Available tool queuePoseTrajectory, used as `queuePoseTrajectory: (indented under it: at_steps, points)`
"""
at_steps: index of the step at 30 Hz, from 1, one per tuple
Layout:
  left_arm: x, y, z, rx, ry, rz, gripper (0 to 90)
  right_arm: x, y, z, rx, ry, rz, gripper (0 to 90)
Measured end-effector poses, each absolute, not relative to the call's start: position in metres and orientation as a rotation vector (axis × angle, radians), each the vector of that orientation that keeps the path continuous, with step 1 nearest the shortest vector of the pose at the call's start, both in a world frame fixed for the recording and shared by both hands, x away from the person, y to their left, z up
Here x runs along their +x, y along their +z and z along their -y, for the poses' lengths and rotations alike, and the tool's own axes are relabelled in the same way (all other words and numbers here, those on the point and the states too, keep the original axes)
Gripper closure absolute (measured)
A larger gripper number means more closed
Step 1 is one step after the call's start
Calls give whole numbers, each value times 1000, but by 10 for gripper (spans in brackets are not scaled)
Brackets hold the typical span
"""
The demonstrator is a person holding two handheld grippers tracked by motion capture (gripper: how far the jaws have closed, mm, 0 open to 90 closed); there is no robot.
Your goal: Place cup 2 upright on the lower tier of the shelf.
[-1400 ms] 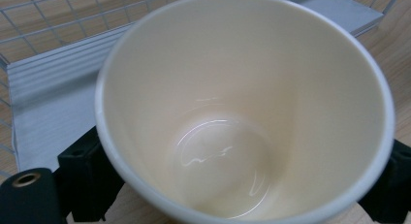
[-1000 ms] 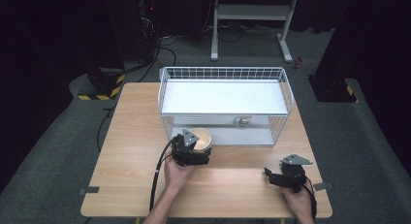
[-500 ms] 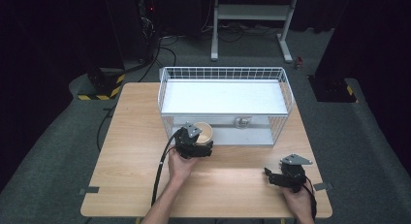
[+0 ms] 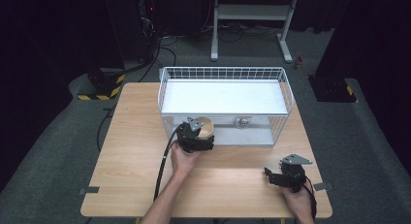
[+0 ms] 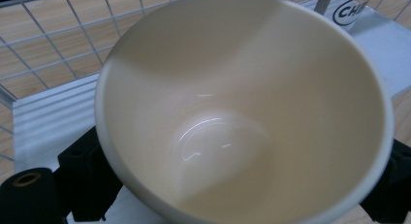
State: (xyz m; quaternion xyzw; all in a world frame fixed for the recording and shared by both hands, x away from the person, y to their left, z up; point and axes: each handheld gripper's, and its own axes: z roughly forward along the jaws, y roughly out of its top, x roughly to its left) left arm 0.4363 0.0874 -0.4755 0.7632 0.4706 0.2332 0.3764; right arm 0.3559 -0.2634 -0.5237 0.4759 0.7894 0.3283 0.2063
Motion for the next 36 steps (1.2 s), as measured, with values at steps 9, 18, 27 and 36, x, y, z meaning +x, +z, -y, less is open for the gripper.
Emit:
queuePoseTrajectory:
  at_steps: [9, 18, 27, 36]
  points:
    - [441, -482, -84, 1942, 623, -1181, 91, 356, -524, 263, 1328, 915, -2197, 208]
    - [444, -486, -81, 1922, 649, -1188, 88, 357, -524, 263, 1327, 914, -2194, 208]
    - [447, -491, -80, 1914, 630, -1201, 66, 357, -524, 263, 1327, 914, -2195, 208]
    - [441, -481, -87, 1915, 645, -1206, 24, 357, -524, 263, 1321, 913, -2196, 208]
